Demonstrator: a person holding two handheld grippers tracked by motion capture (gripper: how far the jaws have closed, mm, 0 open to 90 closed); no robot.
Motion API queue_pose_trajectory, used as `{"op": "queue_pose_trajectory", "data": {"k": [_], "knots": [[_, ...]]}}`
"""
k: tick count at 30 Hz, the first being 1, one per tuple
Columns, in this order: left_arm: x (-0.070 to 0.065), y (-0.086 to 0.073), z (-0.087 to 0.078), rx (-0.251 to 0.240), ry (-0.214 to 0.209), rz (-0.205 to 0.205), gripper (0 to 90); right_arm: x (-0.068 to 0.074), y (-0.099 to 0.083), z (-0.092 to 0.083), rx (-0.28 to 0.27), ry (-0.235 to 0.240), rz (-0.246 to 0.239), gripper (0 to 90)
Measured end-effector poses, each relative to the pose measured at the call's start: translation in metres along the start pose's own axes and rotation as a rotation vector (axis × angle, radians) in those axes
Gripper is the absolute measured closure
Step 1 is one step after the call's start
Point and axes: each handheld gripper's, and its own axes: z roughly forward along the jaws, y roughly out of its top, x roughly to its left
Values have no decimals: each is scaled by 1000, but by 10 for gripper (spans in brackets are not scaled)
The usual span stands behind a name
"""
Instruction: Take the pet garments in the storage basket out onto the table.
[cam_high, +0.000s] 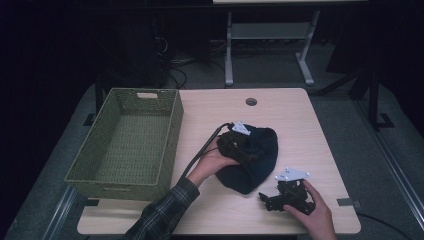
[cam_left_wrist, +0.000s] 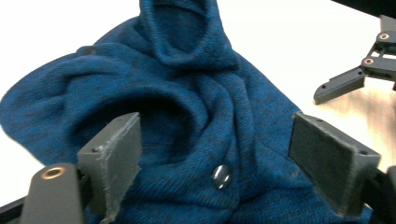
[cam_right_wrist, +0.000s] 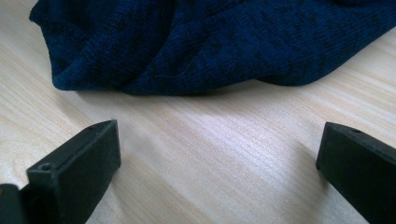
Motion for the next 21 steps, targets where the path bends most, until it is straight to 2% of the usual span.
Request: {"op": "queue_pose_trajectory", "data": {"k": [1,4,18,21], "knots": [[0,0,-3,-10,-3,-10,146,0,0,0,1,0,1,0],[3,0,-10,-15,-9,-7,138,0,0,0,2,-1,0,0],[-2,-16,-44,-42,34,-21,136,0,0,0,4,-1,0,0],[-2,-21,-51,-60,45,-36,136,0,0,0,4,-1,0,0]]}}
